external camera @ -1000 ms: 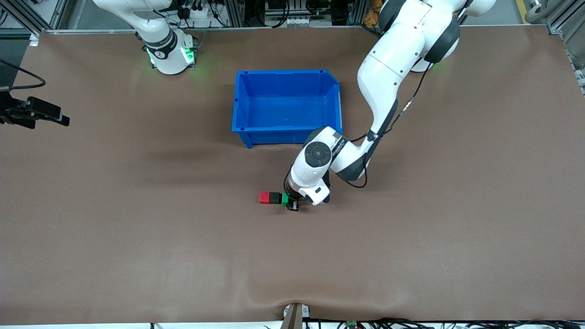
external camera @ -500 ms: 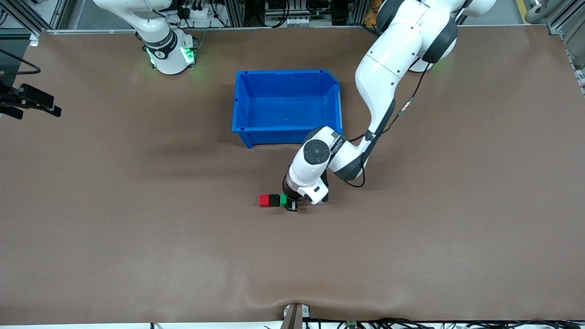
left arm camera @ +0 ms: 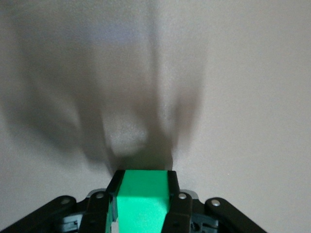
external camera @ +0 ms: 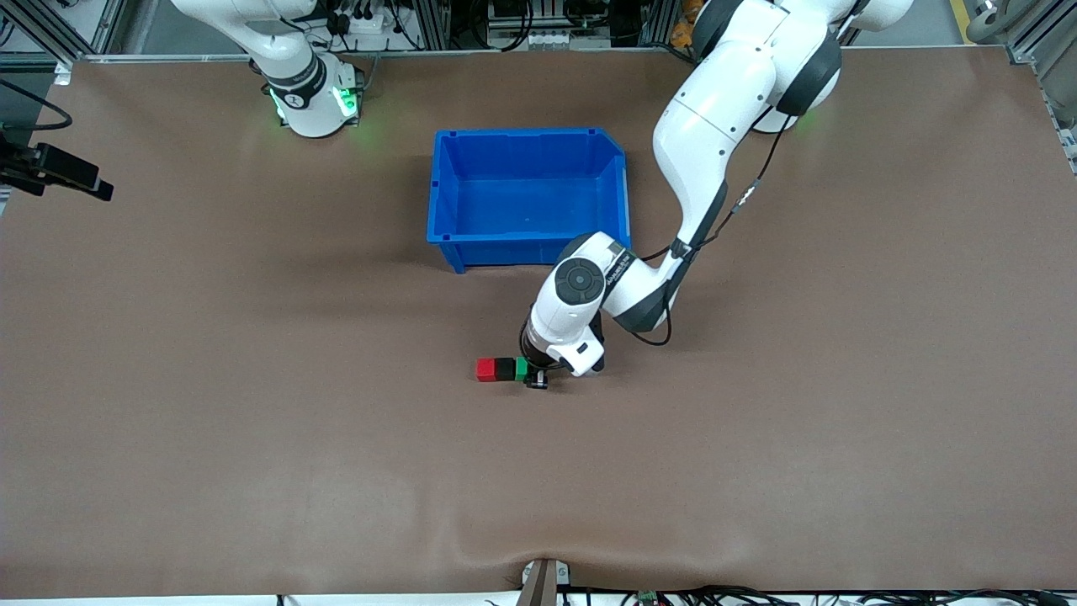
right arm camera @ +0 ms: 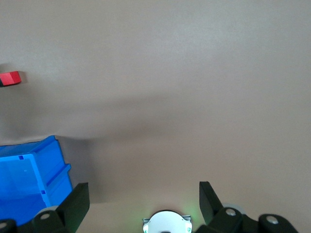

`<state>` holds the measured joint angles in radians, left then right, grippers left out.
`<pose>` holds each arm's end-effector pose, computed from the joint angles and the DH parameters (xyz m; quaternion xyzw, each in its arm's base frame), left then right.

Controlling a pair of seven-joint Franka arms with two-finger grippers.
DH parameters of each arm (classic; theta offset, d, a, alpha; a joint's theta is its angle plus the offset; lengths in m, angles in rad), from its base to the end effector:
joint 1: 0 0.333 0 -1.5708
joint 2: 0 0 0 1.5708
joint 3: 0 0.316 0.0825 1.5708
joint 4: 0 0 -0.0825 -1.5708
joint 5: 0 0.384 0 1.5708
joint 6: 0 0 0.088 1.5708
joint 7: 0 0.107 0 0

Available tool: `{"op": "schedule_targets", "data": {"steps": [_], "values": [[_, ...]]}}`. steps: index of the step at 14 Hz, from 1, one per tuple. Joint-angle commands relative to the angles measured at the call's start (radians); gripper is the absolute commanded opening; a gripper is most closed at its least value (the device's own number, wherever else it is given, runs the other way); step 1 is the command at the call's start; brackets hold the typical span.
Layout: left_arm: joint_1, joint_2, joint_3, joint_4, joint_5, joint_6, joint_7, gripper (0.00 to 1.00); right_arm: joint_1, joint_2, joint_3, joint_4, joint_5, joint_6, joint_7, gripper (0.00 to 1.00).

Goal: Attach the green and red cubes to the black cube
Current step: 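Press the green cube against the black cube with the left gripper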

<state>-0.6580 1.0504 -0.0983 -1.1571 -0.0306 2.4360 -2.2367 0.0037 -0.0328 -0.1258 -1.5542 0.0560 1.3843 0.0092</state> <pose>0.5867 -0.5191 0.1745 0.7050 0.6978 -0.0419 0.1192 0.5209 -0.0583 0.6350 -0.9953 0.0620 0.0668 0.0337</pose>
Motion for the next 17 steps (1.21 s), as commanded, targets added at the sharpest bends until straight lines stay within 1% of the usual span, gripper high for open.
{"op": "schedule_targets", "data": {"steps": [1,2,4,6,8,11,12,13,15,17], "values": [[-0.017,-0.004,0.020,0.010,0.002,-0.124,-0.012,0.00,-0.031,-0.004,0.020,0.019,0.005,-0.007,0.021,1.00],[-0.017,-0.019,0.019,0.010,0.002,-0.143,-0.011,0.00,-0.033,0.005,0.017,0.022,0.037,-0.005,0.021,1.00],[-0.005,-0.055,0.017,0.010,0.002,-0.188,-0.006,0.00,-0.031,0.010,0.014,0.019,0.039,-0.005,0.052,1.00],[-0.003,-0.069,0.015,0.010,-0.003,-0.238,0.003,0.00,-0.034,0.010,0.012,0.020,0.034,-0.005,0.061,1.00],[-0.003,-0.073,0.012,0.001,0.000,-0.238,0.025,0.00,-0.060,0.010,0.014,0.020,0.034,-0.005,0.063,1.00],[-0.005,-0.063,0.011,0.001,-0.009,-0.238,0.025,0.01,-0.062,0.013,0.014,0.020,0.045,-0.002,0.063,1.00],[-0.005,-0.063,0.011,0.001,-0.008,-0.238,0.026,0.10,-0.054,0.013,0.015,0.020,0.035,0.001,0.063,1.00],[-0.005,-0.063,0.014,-0.001,-0.002,-0.236,0.029,0.45,-0.056,0.013,0.015,0.020,0.031,0.002,0.061,1.00],[-0.003,-0.073,0.015,0.001,0.002,-0.238,0.064,1.00,-0.073,0.008,0.012,0.020,0.013,-0.007,0.061,1.00],[0.000,-0.101,0.017,0.001,0.002,-0.242,0.149,1.00,-0.080,0.005,0.015,0.023,0.007,-0.005,0.061,1.00]]}}
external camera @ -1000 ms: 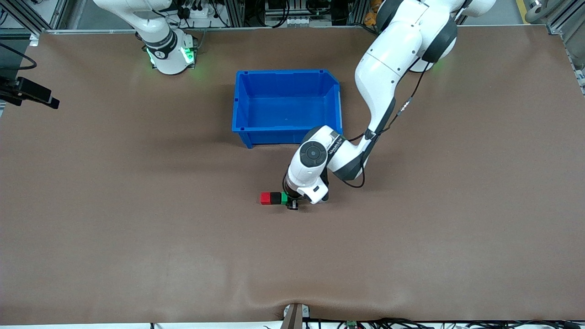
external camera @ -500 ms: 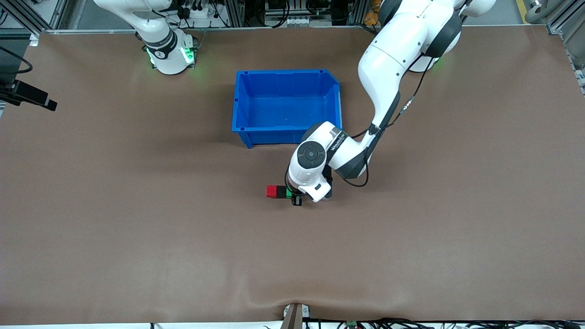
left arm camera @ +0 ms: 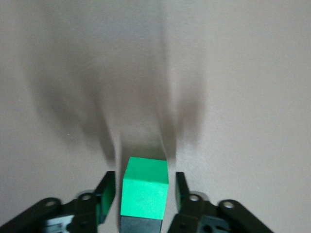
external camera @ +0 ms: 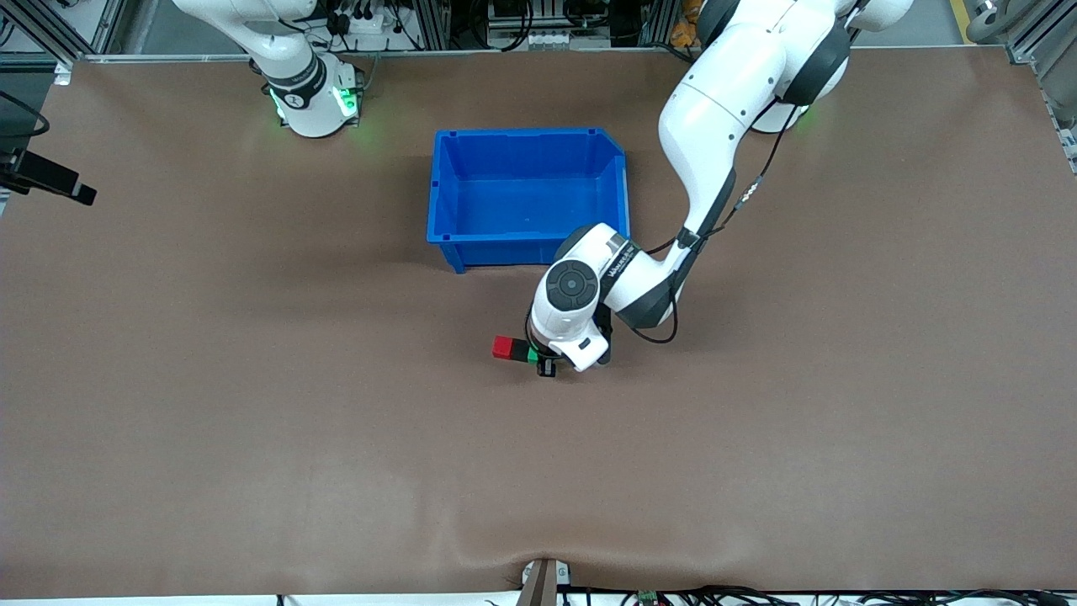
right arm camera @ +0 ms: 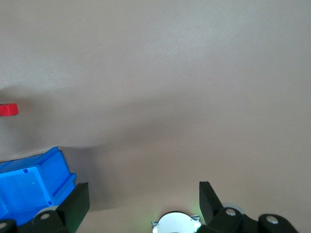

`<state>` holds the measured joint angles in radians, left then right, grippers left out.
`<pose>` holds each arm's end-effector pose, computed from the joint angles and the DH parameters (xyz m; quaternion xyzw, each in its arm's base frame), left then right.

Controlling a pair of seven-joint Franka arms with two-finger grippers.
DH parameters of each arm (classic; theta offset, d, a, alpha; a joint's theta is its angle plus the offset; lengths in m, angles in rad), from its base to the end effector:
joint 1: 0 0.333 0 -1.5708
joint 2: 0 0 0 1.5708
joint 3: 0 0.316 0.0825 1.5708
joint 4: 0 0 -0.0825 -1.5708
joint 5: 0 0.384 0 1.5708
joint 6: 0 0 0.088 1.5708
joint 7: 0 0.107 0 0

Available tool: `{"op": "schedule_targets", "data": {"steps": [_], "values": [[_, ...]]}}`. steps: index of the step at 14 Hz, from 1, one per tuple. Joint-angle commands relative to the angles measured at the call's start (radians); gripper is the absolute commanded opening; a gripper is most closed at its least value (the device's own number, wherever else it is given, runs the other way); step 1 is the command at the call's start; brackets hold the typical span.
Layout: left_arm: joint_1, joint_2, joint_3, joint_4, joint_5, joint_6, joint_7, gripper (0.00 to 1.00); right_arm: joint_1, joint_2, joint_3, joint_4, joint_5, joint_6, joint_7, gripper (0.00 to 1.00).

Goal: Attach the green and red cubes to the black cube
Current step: 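Open the left gripper and lift it off the green cube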

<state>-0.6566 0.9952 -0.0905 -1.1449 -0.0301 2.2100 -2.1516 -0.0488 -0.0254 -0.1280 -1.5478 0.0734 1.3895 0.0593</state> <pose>0.5813 -0.5102 0.1996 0.7419 0.6676 -0.0448 0.0423 0.5203 -0.0849 0.6345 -0.9906 0.1131 0.0641 0.0419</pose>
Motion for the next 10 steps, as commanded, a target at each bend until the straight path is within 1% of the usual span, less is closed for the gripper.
{"op": "schedule_targets", "data": {"steps": [1,3,5,7,10], "values": [[0.008,-0.062,0.011,-0.013,0.002,-0.030,0.084,1.00,-0.029,-0.002,0.018,0.017,-0.012,-0.007,0.013,1.00],[0.043,-0.117,0.012,-0.013,0.007,-0.094,0.163,1.00,-0.028,0.001,0.018,0.017,-0.014,-0.001,0.013,1.00],[0.078,-0.188,0.011,-0.013,0.039,-0.182,0.272,1.00,-0.029,0.004,0.019,0.017,-0.017,-0.001,0.014,1.00],[0.095,-0.251,0.012,-0.015,0.088,-0.228,0.376,1.00,-0.020,0.009,0.021,0.017,-0.014,0.002,0.016,1.00],[0.178,-0.373,0.009,-0.022,0.101,-0.323,0.563,1.00,-0.020,0.015,0.022,0.017,-0.006,0.006,0.072,1.00]]}}
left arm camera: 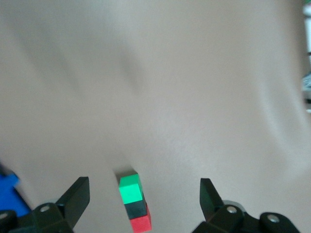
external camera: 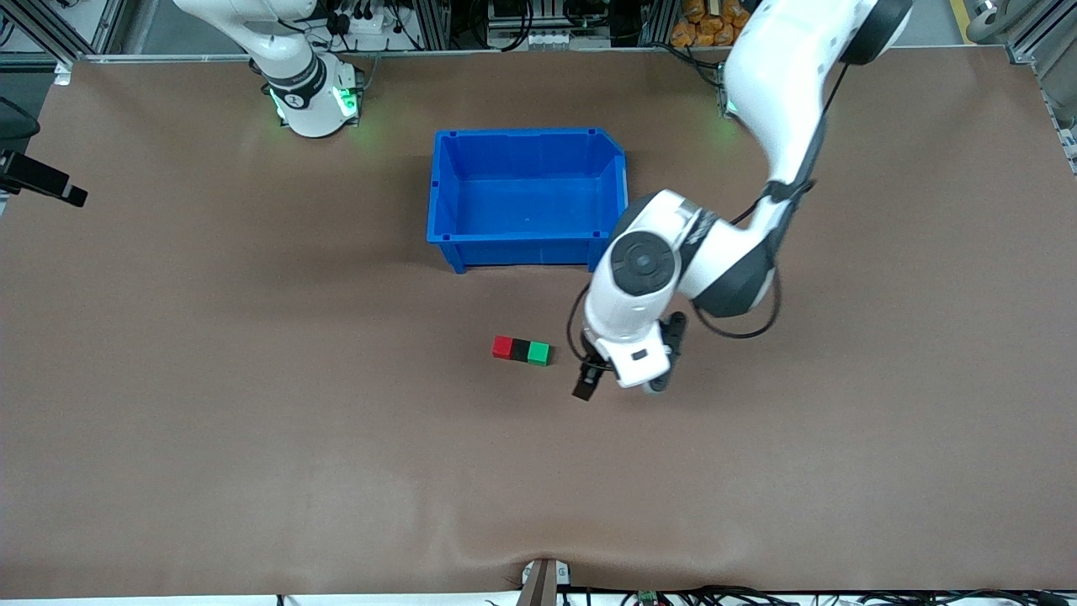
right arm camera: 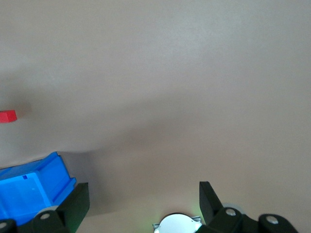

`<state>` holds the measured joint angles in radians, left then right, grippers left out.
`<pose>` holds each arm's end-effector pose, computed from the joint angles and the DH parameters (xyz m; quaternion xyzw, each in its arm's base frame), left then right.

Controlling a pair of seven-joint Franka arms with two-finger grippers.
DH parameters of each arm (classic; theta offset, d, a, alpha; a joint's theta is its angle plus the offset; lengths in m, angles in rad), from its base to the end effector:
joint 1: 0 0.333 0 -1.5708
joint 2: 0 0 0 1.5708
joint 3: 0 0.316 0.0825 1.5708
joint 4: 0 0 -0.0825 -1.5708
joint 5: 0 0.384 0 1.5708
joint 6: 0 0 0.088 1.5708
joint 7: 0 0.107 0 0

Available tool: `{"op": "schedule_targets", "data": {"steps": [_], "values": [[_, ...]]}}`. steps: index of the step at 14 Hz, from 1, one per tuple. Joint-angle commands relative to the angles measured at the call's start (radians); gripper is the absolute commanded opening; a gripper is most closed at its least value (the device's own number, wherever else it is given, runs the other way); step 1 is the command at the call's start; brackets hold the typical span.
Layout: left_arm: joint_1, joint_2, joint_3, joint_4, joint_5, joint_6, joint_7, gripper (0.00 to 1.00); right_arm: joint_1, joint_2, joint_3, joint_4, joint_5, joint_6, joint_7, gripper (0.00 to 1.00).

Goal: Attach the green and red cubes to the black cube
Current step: 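Open the left gripper and lift it off the green cube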

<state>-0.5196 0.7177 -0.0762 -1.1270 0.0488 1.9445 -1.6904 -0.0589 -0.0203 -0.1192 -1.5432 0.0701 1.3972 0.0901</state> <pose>0.6405 -0.4093 0.3956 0.8513 0.5222 0.0198 0.0468 0.5226 -0.0862 0.6345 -0.9889 0.1294 0.0612 0.0388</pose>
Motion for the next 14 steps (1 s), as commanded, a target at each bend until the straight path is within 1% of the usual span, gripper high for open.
{"op": "schedule_targets", "data": {"steps": [1,3,5,7,8,10,13,14], "values": [[0.082,-0.145,-0.007,-0.040,0.020,-0.071,0.173,1.00,-0.009,0.029,0.013,0.012,-0.001,-0.003,0.051,1.00],[0.163,-0.213,-0.014,-0.040,0.005,-0.113,0.312,1.00,0.017,0.033,0.015,0.014,-0.013,-0.001,0.065,1.00],[0.205,-0.265,-0.014,-0.040,0.005,-0.188,0.395,1.00,0.021,0.031,0.015,0.014,-0.015,-0.003,0.085,1.00],[0.245,-0.309,-0.014,-0.040,0.005,-0.271,0.527,1.00,0.021,0.031,0.015,0.014,-0.015,-0.003,0.088,1.00],[0.262,-0.328,-0.014,-0.040,0.005,-0.292,0.578,1.00,0.021,0.031,0.015,0.015,-0.015,-0.003,0.088,1.00],[0.285,-0.365,-0.013,-0.040,0.005,-0.305,0.647,1.00,0.021,0.033,0.015,0.015,-0.015,-0.001,0.089,1.00],[0.351,-0.386,-0.016,-0.034,-0.015,-0.305,0.845,1.00,0.021,0.033,0.015,0.015,-0.013,0.016,0.091,1.00],[0.363,-0.408,-0.014,-0.036,-0.029,-0.309,0.889,1.00,0.021,0.033,0.015,0.015,-0.013,0.016,0.091,1.00]]}}
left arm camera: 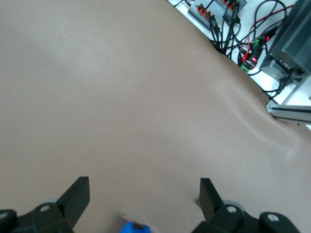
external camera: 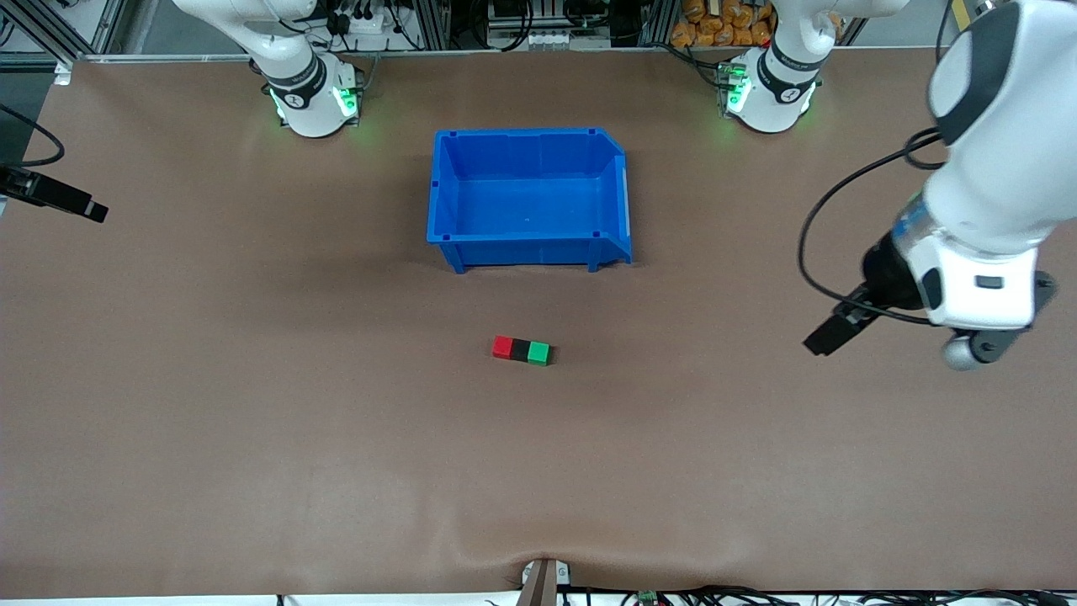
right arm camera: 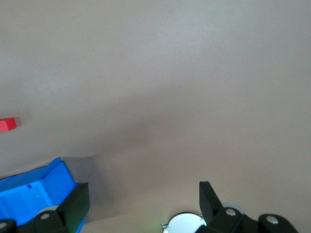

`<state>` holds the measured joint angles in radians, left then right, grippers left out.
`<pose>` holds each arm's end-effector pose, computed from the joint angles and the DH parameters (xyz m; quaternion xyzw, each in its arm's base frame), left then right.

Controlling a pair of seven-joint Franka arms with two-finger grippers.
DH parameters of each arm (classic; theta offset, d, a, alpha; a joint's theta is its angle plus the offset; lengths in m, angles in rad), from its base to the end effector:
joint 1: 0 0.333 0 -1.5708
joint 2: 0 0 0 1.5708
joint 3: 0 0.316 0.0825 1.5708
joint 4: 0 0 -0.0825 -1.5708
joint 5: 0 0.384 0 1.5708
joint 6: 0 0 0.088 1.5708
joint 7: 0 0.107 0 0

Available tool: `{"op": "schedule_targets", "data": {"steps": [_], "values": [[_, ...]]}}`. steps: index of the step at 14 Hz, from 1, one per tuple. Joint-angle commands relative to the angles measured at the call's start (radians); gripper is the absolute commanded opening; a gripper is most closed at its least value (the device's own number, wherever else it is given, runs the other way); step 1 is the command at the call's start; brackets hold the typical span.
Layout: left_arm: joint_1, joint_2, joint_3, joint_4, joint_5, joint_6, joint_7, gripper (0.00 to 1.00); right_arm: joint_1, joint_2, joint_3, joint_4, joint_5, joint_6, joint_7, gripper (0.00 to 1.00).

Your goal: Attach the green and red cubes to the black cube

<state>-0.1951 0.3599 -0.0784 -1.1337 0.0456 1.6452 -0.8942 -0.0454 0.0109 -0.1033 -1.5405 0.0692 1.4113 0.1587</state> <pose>0.6472 -0.1651 0.6196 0.9483 0.3079 0.0687 0.0343 0.5358 -0.0716 0.6201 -0.9857 0.1496 0.0701 0.0335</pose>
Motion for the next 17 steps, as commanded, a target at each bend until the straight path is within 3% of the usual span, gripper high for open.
{"op": "schedule_targets", "data": {"steps": [1,6,17], "values": [[0.052,-0.062,-0.012,-0.029,-0.038,-0.040,0.139,1.00,0.007,0.001,-0.001,0.013,-0.012,0.000,0.022,1.00],[0.049,-0.067,-0.001,-0.024,-0.027,-0.100,0.329,1.00,0.006,0.001,-0.001,0.013,-0.012,0.002,0.022,1.00],[0.082,-0.102,-0.003,-0.038,-0.023,-0.170,0.462,1.00,0.007,0.001,-0.003,0.014,-0.011,0.003,0.024,1.00]]}}
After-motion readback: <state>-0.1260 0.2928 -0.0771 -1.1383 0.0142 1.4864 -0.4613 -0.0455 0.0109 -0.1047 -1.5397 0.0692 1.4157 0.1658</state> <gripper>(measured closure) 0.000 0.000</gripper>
